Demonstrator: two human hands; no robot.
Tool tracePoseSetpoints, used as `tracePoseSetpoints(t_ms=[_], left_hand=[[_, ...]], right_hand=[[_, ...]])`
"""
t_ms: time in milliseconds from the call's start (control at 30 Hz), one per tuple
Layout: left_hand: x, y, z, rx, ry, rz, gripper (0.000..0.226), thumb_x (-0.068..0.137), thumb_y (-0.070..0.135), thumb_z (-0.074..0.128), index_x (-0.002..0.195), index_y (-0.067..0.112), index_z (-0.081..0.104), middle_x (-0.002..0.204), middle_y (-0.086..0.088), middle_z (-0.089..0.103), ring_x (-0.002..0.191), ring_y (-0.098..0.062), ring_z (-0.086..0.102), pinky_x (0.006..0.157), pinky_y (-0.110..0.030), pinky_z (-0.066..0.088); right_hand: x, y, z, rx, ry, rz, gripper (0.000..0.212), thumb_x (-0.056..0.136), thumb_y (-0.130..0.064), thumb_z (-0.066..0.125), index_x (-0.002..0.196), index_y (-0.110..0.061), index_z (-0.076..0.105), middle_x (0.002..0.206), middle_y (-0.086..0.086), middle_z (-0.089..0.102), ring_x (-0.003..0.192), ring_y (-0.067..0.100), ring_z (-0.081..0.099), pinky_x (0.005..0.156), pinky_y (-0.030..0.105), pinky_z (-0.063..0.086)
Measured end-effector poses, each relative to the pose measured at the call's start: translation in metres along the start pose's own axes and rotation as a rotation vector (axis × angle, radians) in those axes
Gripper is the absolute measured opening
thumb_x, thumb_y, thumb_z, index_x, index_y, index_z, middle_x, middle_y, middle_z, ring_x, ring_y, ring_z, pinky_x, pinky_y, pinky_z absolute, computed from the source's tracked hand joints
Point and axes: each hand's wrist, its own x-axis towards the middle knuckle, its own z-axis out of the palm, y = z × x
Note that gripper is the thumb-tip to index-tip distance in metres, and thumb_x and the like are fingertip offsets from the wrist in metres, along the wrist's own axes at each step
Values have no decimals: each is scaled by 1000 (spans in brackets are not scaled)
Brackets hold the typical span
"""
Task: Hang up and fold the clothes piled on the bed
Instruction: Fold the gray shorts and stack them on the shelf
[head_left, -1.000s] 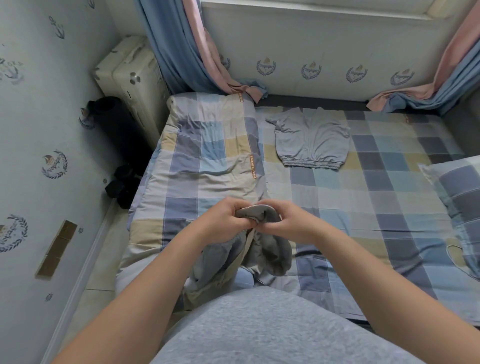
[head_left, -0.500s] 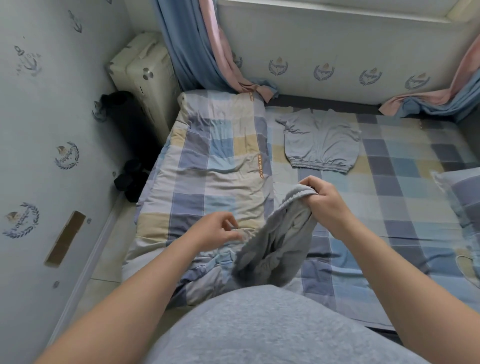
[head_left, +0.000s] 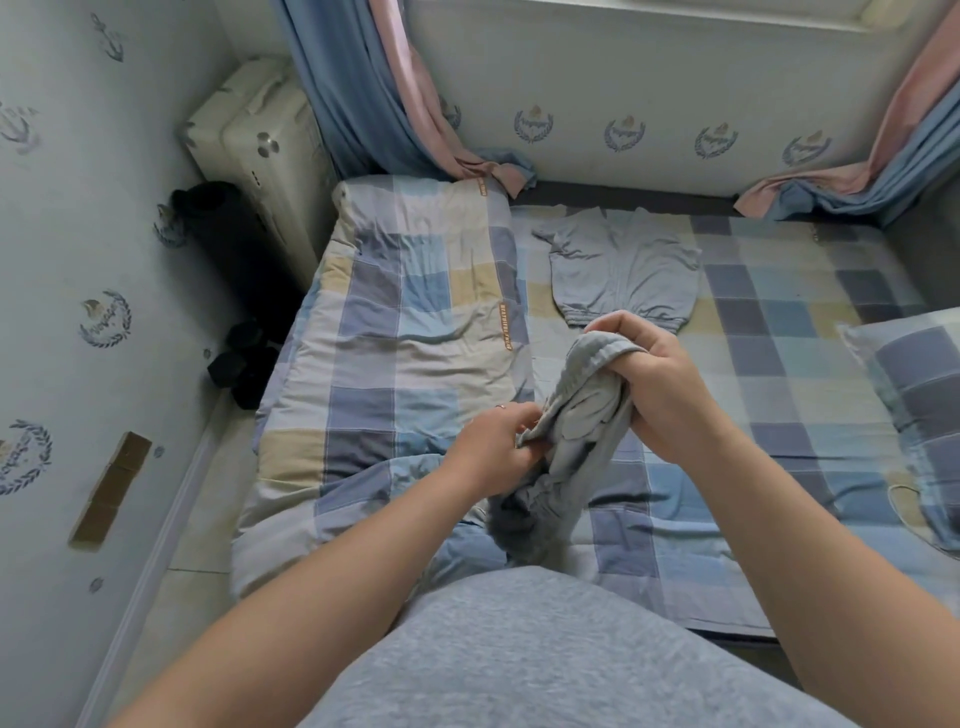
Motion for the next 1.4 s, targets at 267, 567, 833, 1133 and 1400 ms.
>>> tracePoseSetpoints(t_ms=[267,567,833,1133,1400], left_hand=[[-23,-71,-19,311,136,-479,17,86,12,50,94,22,62,99,-4,68,93,-32,61,63,-34,42],[-57,-135,-61,216,372,-825,22,85,4,53,83,24,61,90,0,64,81,-26,58,61,-31,42],[-54,-140,-54,-834,843,-1111,22,97,-4,42,110,8,56,119,-17,55,105,-38,58,75,-46,57],[-57,-139,-76,76,501,-755,20,90,6,42,85,17,58,87,-9,62,78,-32,55,62,-37,44],[-54,-143,-129,378,426,-688,17,89,13,50,82,23,63,89,-8,64,83,-35,56,71,-38,49]], right_hand=[[9,22,-48,-44,354,5,28,93,3,51,83,-19,66,75,0,66,68,14,59,58,25,50],[-3,112,-116,-685,525,269,22,83,1,61,75,-20,65,76,6,65,77,29,57,67,35,44],[-11,128,-112,-953,469,288,15,83,-7,58,70,-10,50,65,6,56,64,23,46,56,31,35],[-6,124,-128,-1189,340,349,27,78,11,48,85,-14,57,89,9,59,85,33,52,71,37,43],[15,99,-144,-860,644,435,19,89,-2,49,91,-15,63,95,14,63,79,32,56,70,35,47]])
